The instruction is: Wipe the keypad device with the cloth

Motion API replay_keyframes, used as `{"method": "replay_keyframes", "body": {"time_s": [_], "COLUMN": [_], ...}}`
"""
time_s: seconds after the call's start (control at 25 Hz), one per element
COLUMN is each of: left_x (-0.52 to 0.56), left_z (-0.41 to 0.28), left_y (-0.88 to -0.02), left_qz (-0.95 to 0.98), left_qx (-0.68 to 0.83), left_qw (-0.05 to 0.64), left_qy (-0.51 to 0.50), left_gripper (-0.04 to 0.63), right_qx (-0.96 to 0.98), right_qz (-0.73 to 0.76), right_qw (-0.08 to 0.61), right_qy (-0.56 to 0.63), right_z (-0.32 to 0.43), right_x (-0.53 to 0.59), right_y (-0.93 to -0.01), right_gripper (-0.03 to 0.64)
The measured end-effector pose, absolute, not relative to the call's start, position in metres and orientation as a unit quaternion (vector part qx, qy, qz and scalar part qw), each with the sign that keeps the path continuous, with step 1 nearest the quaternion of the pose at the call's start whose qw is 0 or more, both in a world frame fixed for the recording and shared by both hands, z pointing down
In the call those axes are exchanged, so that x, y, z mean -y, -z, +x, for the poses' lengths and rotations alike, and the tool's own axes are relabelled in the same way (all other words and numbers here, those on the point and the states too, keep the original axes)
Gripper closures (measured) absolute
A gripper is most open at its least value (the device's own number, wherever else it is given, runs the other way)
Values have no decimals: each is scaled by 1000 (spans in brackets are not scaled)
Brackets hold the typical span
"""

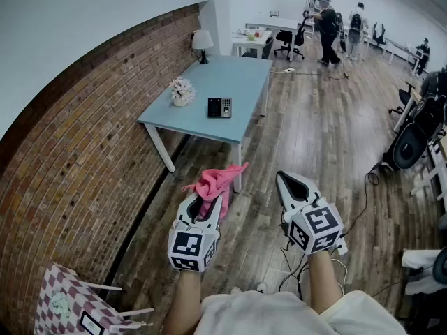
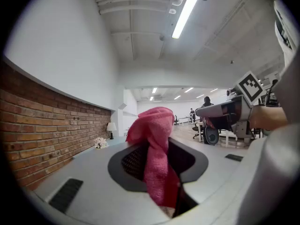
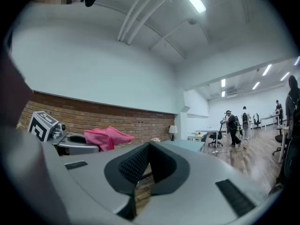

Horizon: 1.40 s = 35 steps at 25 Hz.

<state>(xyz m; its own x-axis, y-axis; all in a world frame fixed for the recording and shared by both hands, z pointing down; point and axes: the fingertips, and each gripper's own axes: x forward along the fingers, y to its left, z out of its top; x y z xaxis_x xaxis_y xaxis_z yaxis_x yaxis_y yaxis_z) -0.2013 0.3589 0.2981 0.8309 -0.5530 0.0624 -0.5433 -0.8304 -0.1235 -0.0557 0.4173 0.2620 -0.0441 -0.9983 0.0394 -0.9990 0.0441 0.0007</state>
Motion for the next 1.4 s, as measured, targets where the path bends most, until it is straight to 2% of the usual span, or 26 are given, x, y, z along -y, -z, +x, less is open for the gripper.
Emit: {"method": "replay_keyframes", "body": {"time_s": [0.44,1.04,1.4], "left_x": [-356,-363,-344], "left_z": [-177,-164,-147], "left_y": [-301,-331,-333], "left_qz": [-957,-942,-940], "left_qx": [-280,-323,-328], "left_qw": [59,41,32], "left_qy": [58,83,85], "left_gripper": [465,466,466], "right_qx": [734,758,780], "right_qz": [679,647,621], "right_qw": [1,84,27], "right_qy": [-26,1,-68], "right_z": [-31,-16,-5], "right_x": [-414,-412,-394], "right_y": [-267,-299,-299], "right_gripper": [621,620,618]}}
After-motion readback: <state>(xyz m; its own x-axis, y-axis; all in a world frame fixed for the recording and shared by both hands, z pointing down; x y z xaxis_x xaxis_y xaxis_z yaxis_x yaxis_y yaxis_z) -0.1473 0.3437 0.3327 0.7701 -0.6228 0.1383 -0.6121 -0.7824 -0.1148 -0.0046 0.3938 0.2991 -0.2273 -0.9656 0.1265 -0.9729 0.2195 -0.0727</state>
